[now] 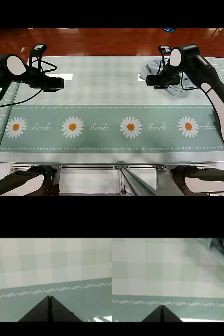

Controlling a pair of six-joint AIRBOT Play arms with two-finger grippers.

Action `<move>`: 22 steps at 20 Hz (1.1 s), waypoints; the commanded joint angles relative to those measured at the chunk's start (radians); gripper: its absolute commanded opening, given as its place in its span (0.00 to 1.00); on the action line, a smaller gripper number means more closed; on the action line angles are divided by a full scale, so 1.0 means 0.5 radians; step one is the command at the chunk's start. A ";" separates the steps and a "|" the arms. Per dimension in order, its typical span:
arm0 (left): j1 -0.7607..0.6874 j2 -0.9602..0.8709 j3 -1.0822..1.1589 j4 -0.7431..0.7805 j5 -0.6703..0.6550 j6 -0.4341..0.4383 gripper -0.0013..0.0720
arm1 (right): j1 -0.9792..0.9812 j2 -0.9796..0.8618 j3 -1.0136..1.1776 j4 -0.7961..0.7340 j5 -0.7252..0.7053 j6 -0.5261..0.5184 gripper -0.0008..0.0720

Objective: Fold the shirts.

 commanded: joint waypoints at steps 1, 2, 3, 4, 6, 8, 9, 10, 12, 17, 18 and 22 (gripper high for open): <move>0.000 -0.001 0.000 0.001 0.001 0.001 0.05 | 0.002 0.000 0.002 0.000 0.000 0.001 0.05; 0.000 -0.001 0.000 0.001 0.001 0.001 0.05 | 0.002 0.000 0.002 0.001 -0.001 0.002 0.05; 0.000 -0.001 0.000 0.001 0.001 0.001 0.05 | 0.002 0.000 0.002 0.000 0.000 0.002 0.05; 0.000 -0.001 0.000 0.001 0.002 0.001 0.05 | 0.002 0.000 0.002 -0.001 0.000 0.002 0.05; 0.000 -0.002 -0.001 0.001 0.027 0.001 0.05 | 0.002 -0.001 0.002 -0.004 -0.057 0.002 0.05; 0.001 -0.021 -0.003 0.001 0.183 0.001 0.05 | 0.002 0.002 0.002 -0.134 -0.299 -0.002 0.06; 0.001 -0.043 -0.003 0.002 0.272 0.001 0.06 | 0.002 0.005 0.002 -0.295 -0.420 0.002 0.25; 0.002 -0.063 -0.003 0.013 0.322 0.001 0.17 | 0.002 0.005 0.002 -0.493 -0.513 0.003 0.58; 0.005 -0.108 -0.003 0.045 0.360 -0.002 0.70 | -0.024 0.003 0.002 -0.911 -0.658 0.050 0.58; 0.121 -0.163 -0.003 0.218 0.362 -0.164 0.71 | -0.470 -0.123 0.002 -0.842 -0.922 0.185 0.58; 0.156 -0.162 -0.003 0.217 0.358 -0.185 0.71 | -0.552 -0.182 0.002 -0.752 -0.922 0.108 0.58; 0.188 -0.163 -0.003 0.207 0.311 -0.241 0.71 | -0.722 -0.410 0.002 -0.342 -0.927 -0.144 0.58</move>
